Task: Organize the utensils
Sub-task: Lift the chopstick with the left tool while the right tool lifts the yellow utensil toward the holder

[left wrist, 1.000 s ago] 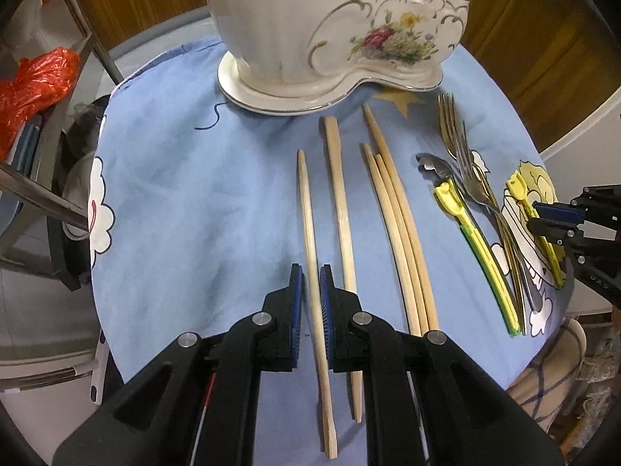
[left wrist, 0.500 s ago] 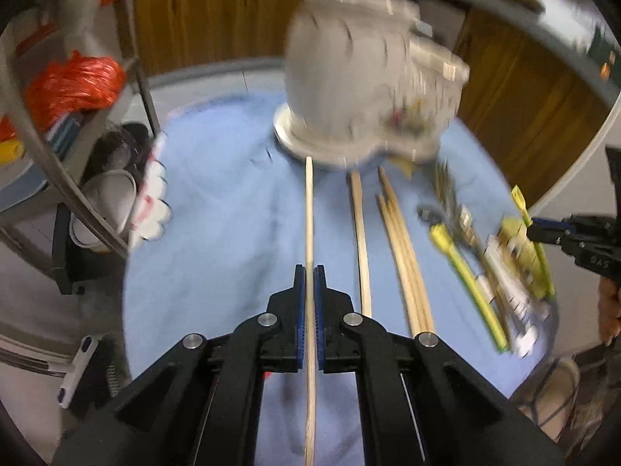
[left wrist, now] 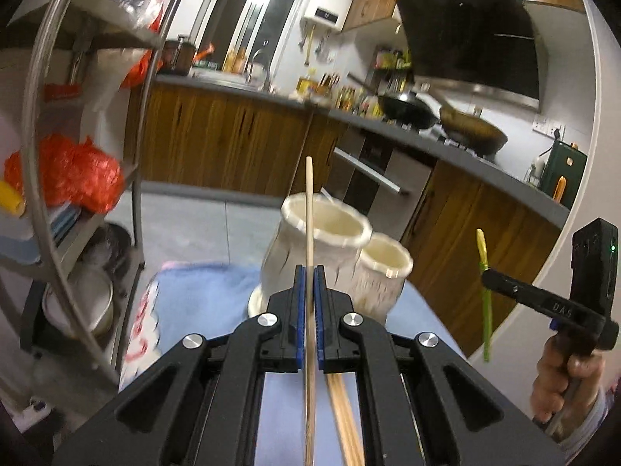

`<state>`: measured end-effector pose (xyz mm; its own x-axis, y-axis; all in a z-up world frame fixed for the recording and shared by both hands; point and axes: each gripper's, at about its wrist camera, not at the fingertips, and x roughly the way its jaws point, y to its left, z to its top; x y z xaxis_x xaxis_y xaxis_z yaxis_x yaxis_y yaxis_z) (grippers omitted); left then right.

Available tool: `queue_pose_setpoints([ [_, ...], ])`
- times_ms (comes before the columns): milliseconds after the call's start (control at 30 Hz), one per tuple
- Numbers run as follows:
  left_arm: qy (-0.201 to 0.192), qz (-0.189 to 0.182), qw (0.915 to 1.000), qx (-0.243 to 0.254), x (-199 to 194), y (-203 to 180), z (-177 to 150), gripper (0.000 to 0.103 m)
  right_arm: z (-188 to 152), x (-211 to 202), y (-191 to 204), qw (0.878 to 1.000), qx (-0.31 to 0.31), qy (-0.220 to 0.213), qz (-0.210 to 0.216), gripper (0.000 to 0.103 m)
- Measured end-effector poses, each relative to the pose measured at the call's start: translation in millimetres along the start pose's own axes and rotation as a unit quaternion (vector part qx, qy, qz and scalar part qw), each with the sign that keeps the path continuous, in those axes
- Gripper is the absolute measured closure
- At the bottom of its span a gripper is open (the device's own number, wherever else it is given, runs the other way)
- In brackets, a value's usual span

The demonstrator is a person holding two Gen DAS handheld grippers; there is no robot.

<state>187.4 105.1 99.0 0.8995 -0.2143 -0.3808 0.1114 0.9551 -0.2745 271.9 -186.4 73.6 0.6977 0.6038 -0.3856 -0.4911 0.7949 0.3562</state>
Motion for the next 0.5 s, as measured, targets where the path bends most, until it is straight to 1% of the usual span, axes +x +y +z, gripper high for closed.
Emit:
queue_pose_setpoints([
  [133, -0.042, -0.011, 0.9990, 0.007, 6.0, -12.8, 21.9, 0.099, 16.2, 13.6, -1.2, 0.999, -0.007, -0.043, 0.001, 0.093],
  [167, -0.058, -0.013, 0.9982, 0.009, 8.6, -14.9, 29.9, 0.099, 18.5, 16.8, -1.2, 0.999, -0.006, -0.050, 0.004, 0.093],
  [267, -0.088, -0.019, 0.9959, 0.007, 18.0, -17.1, 52.4, 0.099, 32.6, 27.3, -2.4, 0.997, 0.001, -0.075, 0.018, 0.093],
  [367, -0.116, -0.014, 0.9931, 0.009, 30.3, -20.8, 70.7, 0.099, 45.8, 43.0, -1.7, 0.996, 0.002, -0.087, 0.031, 0.093],
  [467, -0.137, -0.013, 0.9904, 0.001, 43.3, -20.9, 80.2, 0.099, 54.1, 58.6, -0.1, 0.995, -0.002, -0.090, 0.032, 0.093],
  [500, -0.142, -0.011, 0.9897, -0.002, 46.8, -20.2, 82.4, 0.099, 56.7, 65.2, -1.8, 0.995, 0.005, -0.093, 0.037, 0.093],
])
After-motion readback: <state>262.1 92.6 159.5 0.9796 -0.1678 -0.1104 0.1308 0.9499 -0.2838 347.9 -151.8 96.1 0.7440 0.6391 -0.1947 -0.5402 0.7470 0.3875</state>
